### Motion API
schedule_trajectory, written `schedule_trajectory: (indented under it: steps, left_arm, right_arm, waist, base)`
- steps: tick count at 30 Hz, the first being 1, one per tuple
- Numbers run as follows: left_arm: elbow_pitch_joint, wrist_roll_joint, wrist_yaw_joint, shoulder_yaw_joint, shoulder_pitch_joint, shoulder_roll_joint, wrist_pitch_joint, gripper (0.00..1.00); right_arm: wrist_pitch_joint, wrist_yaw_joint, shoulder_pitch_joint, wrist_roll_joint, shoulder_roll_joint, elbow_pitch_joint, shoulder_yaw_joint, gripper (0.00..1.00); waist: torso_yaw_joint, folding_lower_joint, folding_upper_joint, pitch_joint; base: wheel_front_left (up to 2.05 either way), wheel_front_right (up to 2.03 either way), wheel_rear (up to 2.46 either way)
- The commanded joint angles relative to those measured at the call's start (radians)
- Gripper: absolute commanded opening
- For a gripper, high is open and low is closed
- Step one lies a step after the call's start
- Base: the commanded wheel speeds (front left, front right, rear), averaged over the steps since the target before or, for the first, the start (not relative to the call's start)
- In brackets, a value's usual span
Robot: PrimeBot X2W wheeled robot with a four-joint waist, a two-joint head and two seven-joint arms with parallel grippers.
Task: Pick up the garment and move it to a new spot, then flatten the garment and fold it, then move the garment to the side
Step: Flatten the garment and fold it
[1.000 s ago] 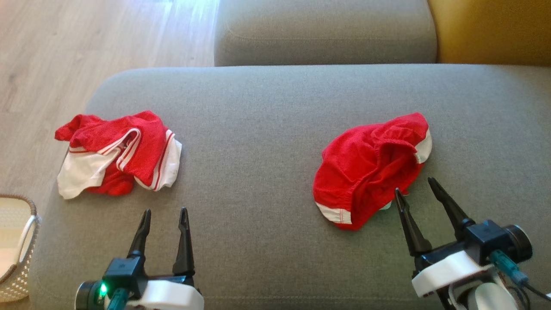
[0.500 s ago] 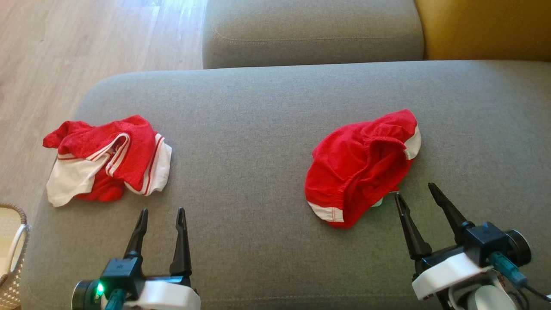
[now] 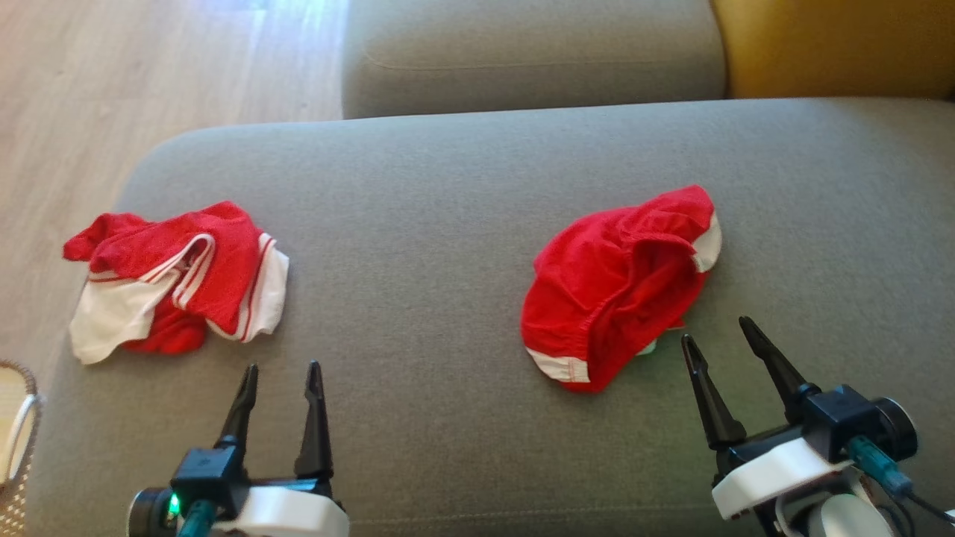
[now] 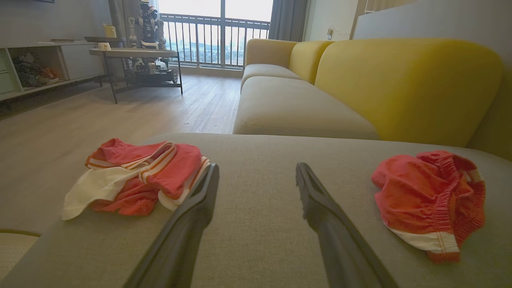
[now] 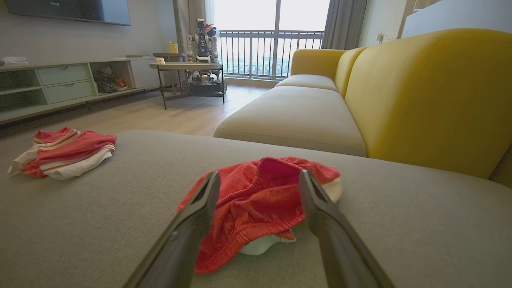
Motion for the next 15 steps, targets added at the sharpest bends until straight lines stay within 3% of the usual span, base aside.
schedule_trajectory:
  steps: [1, 7, 15]
  left_arm:
    - [-0.038, 0.001, -0.001, 0.020, -0.045, -0.008, -0.012, 1.00]
    - [-0.013, -0.013, -0.045, -0.053, -0.120, -0.008, -0.012, 1.00]
    - [0.090, -0.153, -0.158, -0.177, -0.354, -0.008, -0.012, 1.00]
  right_arm:
    - [-0.009, 0.000, -0.034, 0.000, -0.003, -0.034, 0.021, 1.00]
    - [-0.009, 0.000, -0.062, 0.000, -0.003, -0.058, 0.006, 1.00]
    - [-0.009, 0.000, -0.134, 0.034, -0.003, -0.119, 0.009, 1.00]
  waist:
    - [-0.012, 0.0001, 0.0000, 0.007]
    - [-0.089, 0.0001, 0.0000, 0.057]
    - [-0.238, 0.0001, 0.0000, 0.203]
  base:
    - [0.00, 0.00, 0.00]
    - [0.00, 0.00, 0.00]
    - [0.00, 0.00, 0.00]
